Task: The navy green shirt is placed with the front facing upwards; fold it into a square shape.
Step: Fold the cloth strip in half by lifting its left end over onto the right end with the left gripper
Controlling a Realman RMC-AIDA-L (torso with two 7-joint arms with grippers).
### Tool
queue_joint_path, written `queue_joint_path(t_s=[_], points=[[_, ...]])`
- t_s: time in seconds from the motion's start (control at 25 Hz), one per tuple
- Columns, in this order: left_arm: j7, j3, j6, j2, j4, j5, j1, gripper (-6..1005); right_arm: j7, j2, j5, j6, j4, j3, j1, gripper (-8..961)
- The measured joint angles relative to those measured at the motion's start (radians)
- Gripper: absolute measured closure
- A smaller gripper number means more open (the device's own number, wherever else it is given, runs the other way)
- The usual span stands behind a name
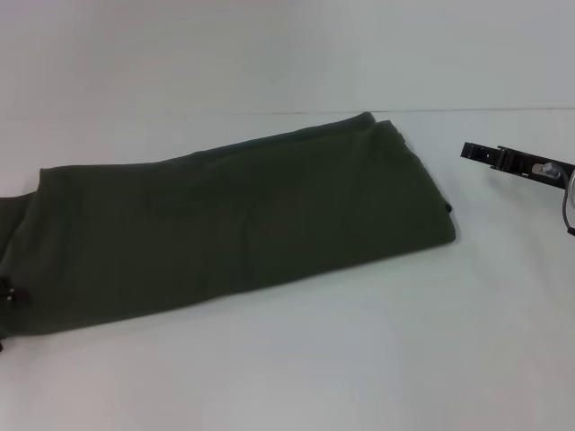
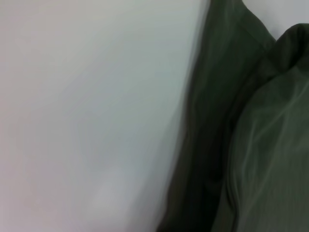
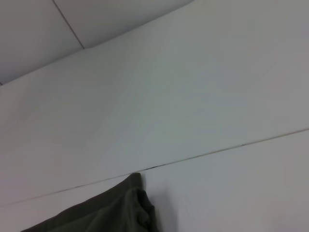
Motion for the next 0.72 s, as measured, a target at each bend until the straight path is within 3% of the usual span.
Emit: queue_joint_path(t_s=[0.72], points=[[-0.007,0.017,-0.026,0.002,-0.034,0.002,-0.028,160,0.0,0.002,0.0,0.0,0.0,0.0,-0.002,181]])
